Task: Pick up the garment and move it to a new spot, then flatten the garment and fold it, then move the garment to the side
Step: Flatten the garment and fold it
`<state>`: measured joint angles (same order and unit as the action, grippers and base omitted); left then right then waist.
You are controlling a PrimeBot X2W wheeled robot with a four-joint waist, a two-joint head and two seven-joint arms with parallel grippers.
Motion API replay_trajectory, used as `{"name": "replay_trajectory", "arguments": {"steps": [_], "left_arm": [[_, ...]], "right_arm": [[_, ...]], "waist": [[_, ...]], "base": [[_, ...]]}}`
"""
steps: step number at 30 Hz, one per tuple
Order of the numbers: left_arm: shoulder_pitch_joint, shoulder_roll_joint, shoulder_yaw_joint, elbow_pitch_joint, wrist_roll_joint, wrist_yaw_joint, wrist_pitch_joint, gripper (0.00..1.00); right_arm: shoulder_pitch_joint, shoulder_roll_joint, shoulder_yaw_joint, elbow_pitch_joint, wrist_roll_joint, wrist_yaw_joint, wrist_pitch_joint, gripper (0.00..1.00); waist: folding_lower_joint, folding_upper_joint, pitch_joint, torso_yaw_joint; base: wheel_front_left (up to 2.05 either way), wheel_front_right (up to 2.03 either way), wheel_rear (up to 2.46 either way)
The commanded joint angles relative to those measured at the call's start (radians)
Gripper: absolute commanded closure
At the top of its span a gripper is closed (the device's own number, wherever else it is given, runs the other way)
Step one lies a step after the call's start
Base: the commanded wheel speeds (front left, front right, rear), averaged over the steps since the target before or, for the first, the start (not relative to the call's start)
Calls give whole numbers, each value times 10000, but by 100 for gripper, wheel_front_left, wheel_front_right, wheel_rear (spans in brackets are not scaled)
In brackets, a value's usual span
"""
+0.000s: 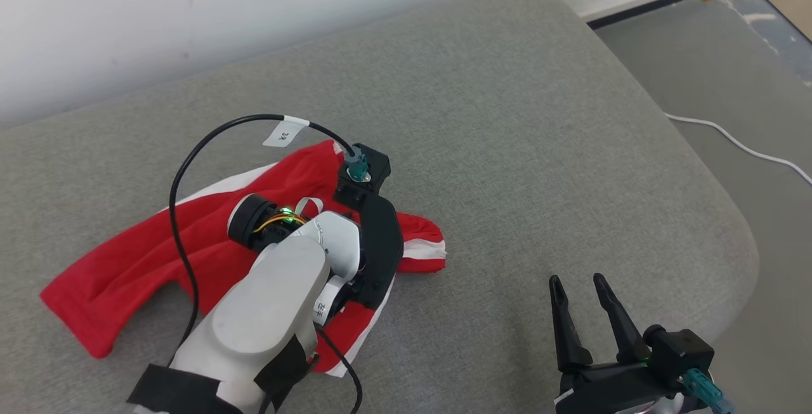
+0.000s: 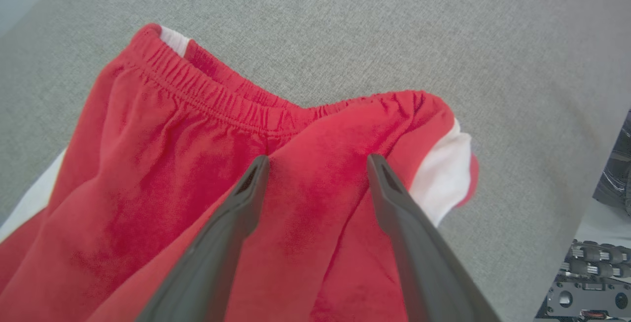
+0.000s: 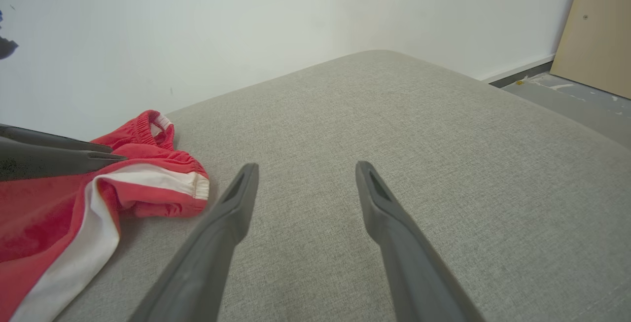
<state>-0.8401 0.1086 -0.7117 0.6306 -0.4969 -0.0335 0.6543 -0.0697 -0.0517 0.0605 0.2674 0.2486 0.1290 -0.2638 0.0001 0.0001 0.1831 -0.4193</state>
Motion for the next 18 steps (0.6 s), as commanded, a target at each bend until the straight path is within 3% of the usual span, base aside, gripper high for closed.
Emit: {"name": "replay_trajectory", "arguments": {"steps": [1,12,13,14,16,18], "left_arm": [[-164,-11,-113,292,58,-89,64,0],[-326,-223,-645,1655,33,-460,289,0],[-259,-251,-705,1755,33,-491,232,4],[-195,-278,-761,1857,32,-521,167,49],[-127,-334,-841,2005,45,-556,-111,100],[-121,-375,-816,2075,-67,-597,-469,100]], "right_arm": [[-133,27,83,-43,108,35,-11,0],[-250,27,206,12,270,35,-12,0],[-250,27,191,6,267,35,-12,0],[-249,26,178,-4,270,35,-11,0],[-259,26,173,-26,279,35,-12,0],[-273,27,162,-20,266,35,-11,0]], "waist": [[-1,-1,245,-272],[-1,-1,390,-437],[-1,-1,404,-418],[-1,-1,424,-392],[-1,-1,451,-332],[-1,-1,464,-235]], "base": [[0,0,0],[0,0,0],[0,0,0],[0,0,0],[0,0,0],[0,0,0]]}}
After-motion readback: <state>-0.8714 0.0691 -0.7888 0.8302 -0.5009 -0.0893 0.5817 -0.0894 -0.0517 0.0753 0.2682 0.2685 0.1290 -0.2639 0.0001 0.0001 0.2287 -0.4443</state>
